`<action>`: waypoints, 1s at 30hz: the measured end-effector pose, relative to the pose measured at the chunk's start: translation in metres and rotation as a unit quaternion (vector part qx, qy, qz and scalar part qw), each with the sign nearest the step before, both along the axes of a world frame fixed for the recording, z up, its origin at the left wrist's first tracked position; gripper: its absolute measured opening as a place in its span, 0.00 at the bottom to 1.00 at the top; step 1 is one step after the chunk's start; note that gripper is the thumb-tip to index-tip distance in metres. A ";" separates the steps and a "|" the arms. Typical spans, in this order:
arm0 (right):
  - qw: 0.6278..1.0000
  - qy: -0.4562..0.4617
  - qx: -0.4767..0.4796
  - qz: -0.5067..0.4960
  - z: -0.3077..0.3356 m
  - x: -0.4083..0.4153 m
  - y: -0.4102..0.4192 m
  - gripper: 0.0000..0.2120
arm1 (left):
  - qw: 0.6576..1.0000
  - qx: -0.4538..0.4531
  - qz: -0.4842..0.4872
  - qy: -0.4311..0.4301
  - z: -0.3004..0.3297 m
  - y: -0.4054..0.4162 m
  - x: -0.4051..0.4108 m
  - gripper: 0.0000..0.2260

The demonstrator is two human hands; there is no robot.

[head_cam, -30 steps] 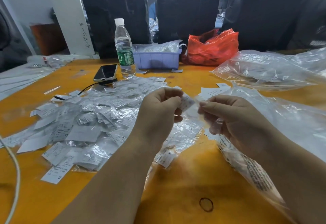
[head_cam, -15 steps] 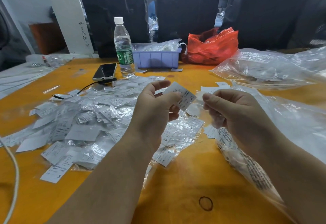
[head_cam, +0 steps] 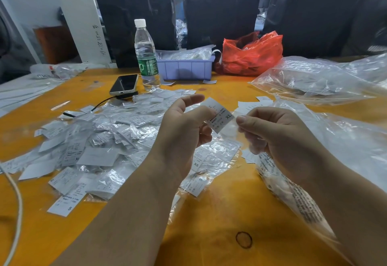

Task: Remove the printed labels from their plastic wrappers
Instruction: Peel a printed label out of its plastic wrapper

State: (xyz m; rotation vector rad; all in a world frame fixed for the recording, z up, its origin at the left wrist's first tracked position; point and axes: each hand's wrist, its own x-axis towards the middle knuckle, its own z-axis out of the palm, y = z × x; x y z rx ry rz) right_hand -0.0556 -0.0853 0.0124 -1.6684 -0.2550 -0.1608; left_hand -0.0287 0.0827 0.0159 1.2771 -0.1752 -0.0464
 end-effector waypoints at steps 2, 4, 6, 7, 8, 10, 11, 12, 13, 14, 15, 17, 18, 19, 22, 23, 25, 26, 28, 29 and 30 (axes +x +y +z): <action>1.000 0.001 -0.006 0.007 0.000 0.000 -0.001 0.10 | 1.000 -0.001 -0.001 0.001 0.000 0.000 0.000 0.12; 1.000 -0.002 -0.006 0.013 0.000 0.000 -0.001 0.09 | 1.000 0.004 -0.002 -0.001 0.000 -0.001 0.000 0.12; 1.000 -0.009 0.001 0.017 0.000 -0.001 -0.001 0.06 | 1.000 0.010 0.003 -0.001 0.000 -0.001 0.000 0.12; 1.000 -0.013 0.003 0.016 0.000 -0.001 -0.001 0.06 | 1.000 0.015 0.008 -0.002 0.000 -0.001 0.000 0.12; 1.000 -0.019 0.000 0.013 0.000 -0.001 -0.001 0.05 | 1.000 0.020 0.014 -0.003 -0.001 -0.001 0.000 0.12; 0.999 -0.033 -0.016 0.002 0.000 -0.002 -0.001 0.05 | 0.999 0.030 0.024 -0.002 -0.001 -0.001 0.000 0.11; 0.999 -0.039 -0.024 -0.003 0.000 -0.002 -0.001 0.05 | 0.999 0.036 0.027 -0.003 -0.001 -0.002 -0.001 0.11; 0.998 -0.044 -0.033 -0.007 0.000 -0.002 0.000 0.05 | 0.999 0.043 0.030 -0.007 -0.001 -0.002 -0.001 0.11; 0.998 -0.048 -0.042 -0.011 0.000 -0.002 0.000 0.05 | 0.998 0.052 0.033 -0.014 -0.001 -0.002 -0.002 0.12; 0.997 -0.051 -0.052 -0.014 0.000 -0.003 0.000 0.05 | 0.997 0.061 0.037 -0.025 -0.002 -0.002 -0.002 0.12; 0.997 -0.054 -0.062 -0.016 0.000 -0.003 0.001 0.05 | 0.996 0.071 0.043 -0.038 -0.002 -0.002 -0.003 0.12; 0.994 -0.064 -0.084 -0.025 0.000 -0.005 0.001 0.05 | 0.993 0.085 0.055 -0.061 -0.002 -0.002 -0.003 0.13; 0.993 -0.070 -0.093 -0.031 -0.001 -0.005 0.002 0.06 | 0.992 0.088 0.058 -0.065 -0.002 -0.002 -0.003 0.13; 0.991 -0.074 -0.100 -0.037 -0.001 -0.005 0.003 0.06 | 0.992 0.089 0.061 -0.068 -0.003 -0.002 -0.004 0.13; 0.991 -0.077 -0.097 -0.046 -0.001 -0.006 0.004 0.07 | 0.990 0.096 0.069 -0.070 -0.003 -0.003 -0.004 0.12; 0.992 -0.077 -0.091 -0.047 0.000 -0.005 0.004 0.07 | 0.990 0.097 0.069 -0.070 -0.004 -0.003 -0.004 0.11; 0.991 -0.080 -0.090 -0.055 0.000 -0.005 0.005 0.07 | 0.991 0.099 0.062 -0.067 -0.003 -0.003 -0.004 0.09; 0.991 -0.083 -0.090 -0.060 0.000 -0.005 0.005 0.07 | 0.991 0.100 0.056 -0.066 -0.003 -0.002 -0.004 0.06; 0.990 -0.087 -0.087 -0.071 -0.001 -0.004 0.004 0.08 | 0.992 0.098 0.036 -0.067 -0.002 -0.002 -0.004 0.04; 0.989 -0.088 -0.086 -0.078 -0.001 -0.004 0.004 0.08 | 0.993 0.096 0.025 -0.068 -0.002 -0.002 -0.004 0.04; 0.989 -0.087 -0.082 -0.084 -0.001 -0.004 0.003 0.08 | 0.993 0.094 0.013 -0.070 -0.002 -0.002 -0.004 0.04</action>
